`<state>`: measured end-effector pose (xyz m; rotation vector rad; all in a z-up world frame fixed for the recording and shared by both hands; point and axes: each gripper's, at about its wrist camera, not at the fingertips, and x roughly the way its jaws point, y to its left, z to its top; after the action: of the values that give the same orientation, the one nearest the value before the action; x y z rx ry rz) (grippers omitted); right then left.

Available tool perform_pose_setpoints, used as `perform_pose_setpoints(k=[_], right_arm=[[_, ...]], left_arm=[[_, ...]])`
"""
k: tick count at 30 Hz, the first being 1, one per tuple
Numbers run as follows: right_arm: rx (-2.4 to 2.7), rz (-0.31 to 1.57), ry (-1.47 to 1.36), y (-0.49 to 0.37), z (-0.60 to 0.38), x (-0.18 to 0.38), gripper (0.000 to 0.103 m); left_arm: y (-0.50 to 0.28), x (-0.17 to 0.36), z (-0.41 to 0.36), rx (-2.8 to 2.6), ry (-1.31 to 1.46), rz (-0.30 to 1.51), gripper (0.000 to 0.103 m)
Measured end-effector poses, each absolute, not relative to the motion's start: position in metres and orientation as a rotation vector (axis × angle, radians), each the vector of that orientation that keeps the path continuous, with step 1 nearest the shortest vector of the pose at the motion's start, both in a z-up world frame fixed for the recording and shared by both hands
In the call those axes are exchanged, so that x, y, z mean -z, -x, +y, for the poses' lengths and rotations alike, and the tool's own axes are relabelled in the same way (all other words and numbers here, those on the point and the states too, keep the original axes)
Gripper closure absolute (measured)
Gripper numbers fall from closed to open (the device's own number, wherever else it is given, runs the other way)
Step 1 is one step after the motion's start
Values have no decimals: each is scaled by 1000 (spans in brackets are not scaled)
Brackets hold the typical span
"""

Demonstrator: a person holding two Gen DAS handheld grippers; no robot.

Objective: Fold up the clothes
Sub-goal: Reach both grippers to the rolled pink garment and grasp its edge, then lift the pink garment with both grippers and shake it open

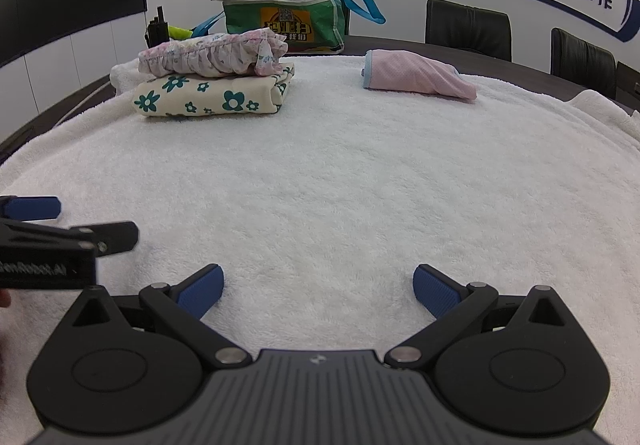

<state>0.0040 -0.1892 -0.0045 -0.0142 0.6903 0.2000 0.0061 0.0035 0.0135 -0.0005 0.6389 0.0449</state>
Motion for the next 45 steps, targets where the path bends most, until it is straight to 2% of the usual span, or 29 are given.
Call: perform_pose_setpoints(k=[6,11,14,17,21,22,24,28,29,30,31,32,33,34,37,45], right_arm=[[-304,613,-313,-2,-240,-44,0],[-279,401,-220,-23,-269,-126,0],[-238,384,-178,-78,-286,-153,0],[-157,455,-175,-157,-304,-152,0],[-88,588,-182,-259,-318,-112,2],[-65,611,-184,-278,-320,-100,4],[-34,662,-180,-313,-326,-76,19],[-17,734,-165,-354,-333,-40,26],[-13,749,-164,-362,-334,-32,30],[-22,761,-169,-367,-334,-26,40],[-43,772,-178,-368,-335,-22,48],[-69,787,-188,-369,-333,-18,75],[-99,806,-199,-370,-331,-14,94],[-127,795,-200,-358,-328,-18,100],[-203,682,-179,-292,-314,-54,101],[-401,377,-123,-115,-276,-150,101]], left_arm=[[-12,-78,2,29,3,577,0],[-83,-131,-21,102,-9,561,0],[-152,-139,-36,117,32,612,0],[-223,-131,-62,108,63,653,9],[-293,-105,-103,117,57,703,9],[-307,-97,-112,113,55,725,12],[-334,-79,-129,109,50,769,16],[-360,-43,-143,118,23,822,20],[-364,-35,-145,116,16,829,35],[-366,-30,-144,120,15,836,48],[-368,-25,-142,135,20,849,79],[-370,-21,-140,157,34,864,100],[-369,-19,-138,183,60,875,99],[-365,-21,-135,192,72,870,100],[-327,-47,-128,228,73,770,101],[-123,-141,-63,428,192,409,102]])
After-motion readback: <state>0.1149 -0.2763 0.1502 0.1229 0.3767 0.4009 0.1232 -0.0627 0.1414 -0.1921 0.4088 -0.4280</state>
